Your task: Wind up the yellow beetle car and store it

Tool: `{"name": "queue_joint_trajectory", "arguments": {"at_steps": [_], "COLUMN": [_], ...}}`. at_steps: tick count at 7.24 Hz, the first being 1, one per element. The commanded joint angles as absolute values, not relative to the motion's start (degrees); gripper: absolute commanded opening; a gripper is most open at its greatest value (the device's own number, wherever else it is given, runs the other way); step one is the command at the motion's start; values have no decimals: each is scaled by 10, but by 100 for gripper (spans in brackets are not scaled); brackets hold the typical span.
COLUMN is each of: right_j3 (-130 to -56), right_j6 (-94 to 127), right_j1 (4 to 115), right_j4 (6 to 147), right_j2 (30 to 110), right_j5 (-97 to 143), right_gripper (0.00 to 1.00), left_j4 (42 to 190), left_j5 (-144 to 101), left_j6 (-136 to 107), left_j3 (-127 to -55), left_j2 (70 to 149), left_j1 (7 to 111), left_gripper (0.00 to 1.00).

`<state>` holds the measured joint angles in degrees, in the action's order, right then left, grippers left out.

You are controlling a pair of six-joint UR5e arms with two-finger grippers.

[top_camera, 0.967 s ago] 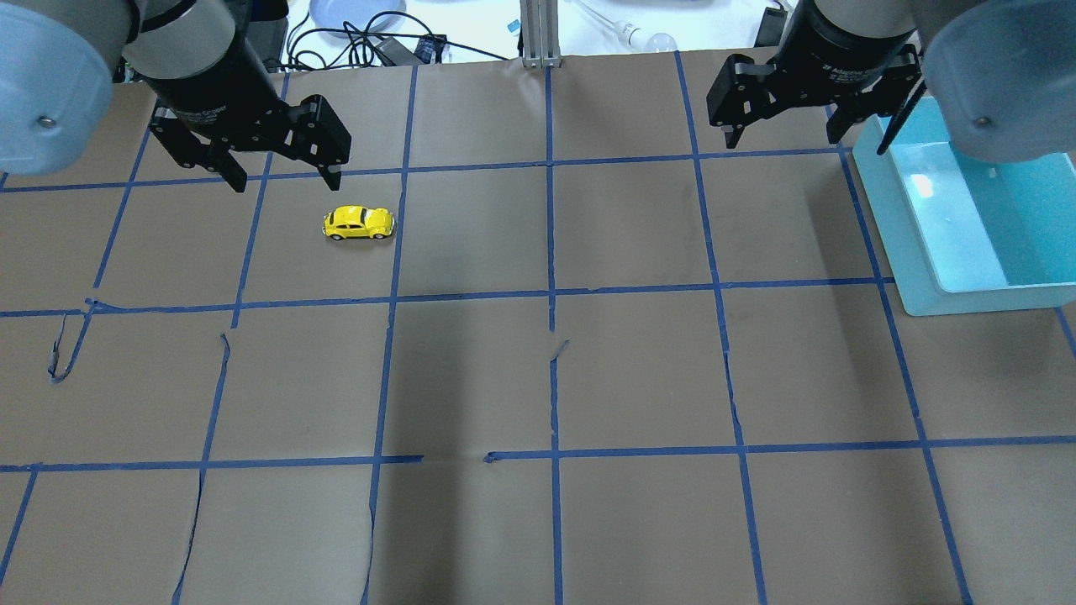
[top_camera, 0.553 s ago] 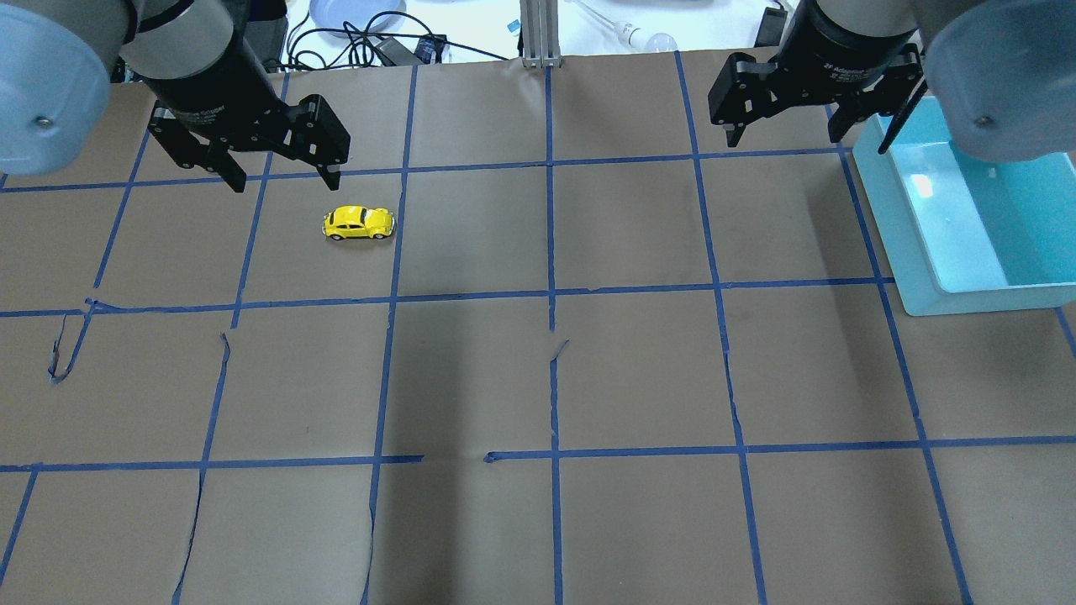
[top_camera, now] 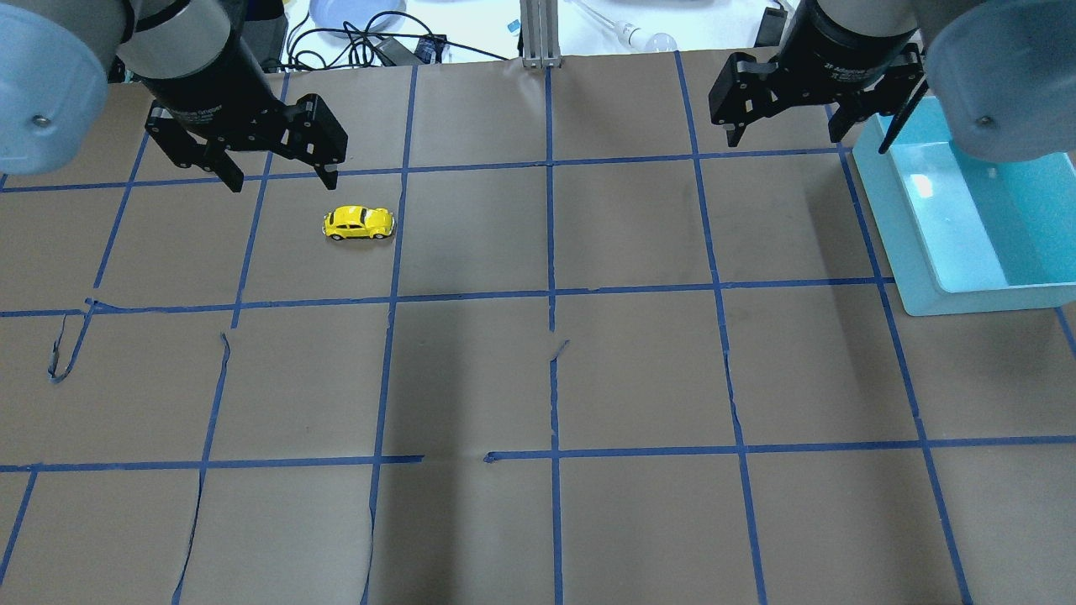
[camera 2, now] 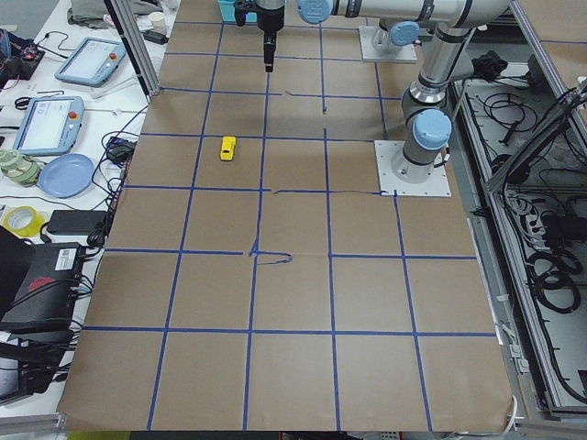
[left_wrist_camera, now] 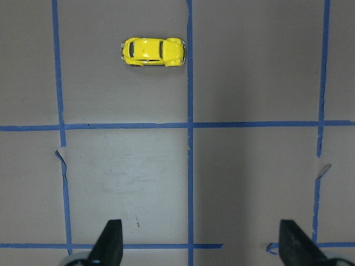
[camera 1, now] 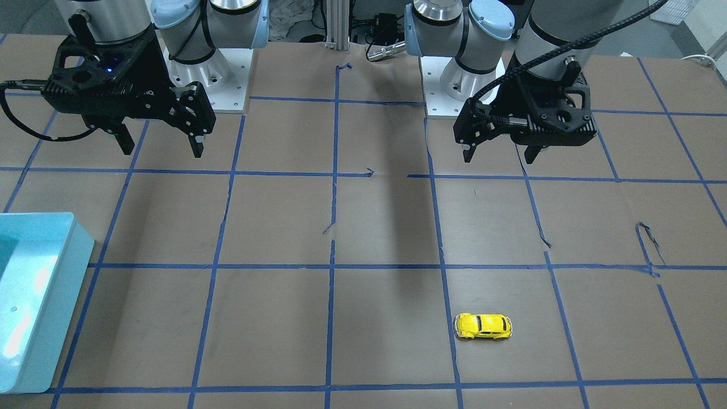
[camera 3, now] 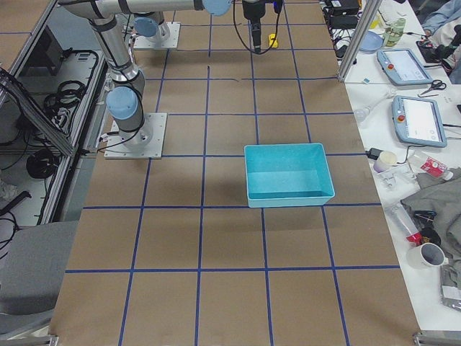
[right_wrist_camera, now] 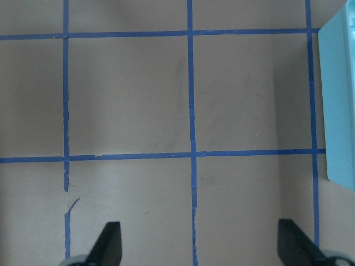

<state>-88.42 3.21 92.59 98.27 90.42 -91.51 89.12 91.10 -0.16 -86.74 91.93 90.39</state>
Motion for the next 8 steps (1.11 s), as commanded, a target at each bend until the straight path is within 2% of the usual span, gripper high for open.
{"name": "queue_joint_trajectory", "arguments": {"at_steps": [1,7,8], "right_j3": [-884,-884,-884], "right_j6": [30,28,28], "right_j1": [926,929,929], "right_j4": [983,983,983], "right_j2": [904,904,904], "right_j5": [-914,-914,-916], "right_gripper": [100,100,100], "left_j4": [891,884,836], "left_j5": [913,915,917], "left_j6": [-1,-2,-48], "left_j3": [-867,-867,-869], "left_j2": [918,922,932], "left_j1": [903,898,883], "left_gripper": [100,100,100]}}
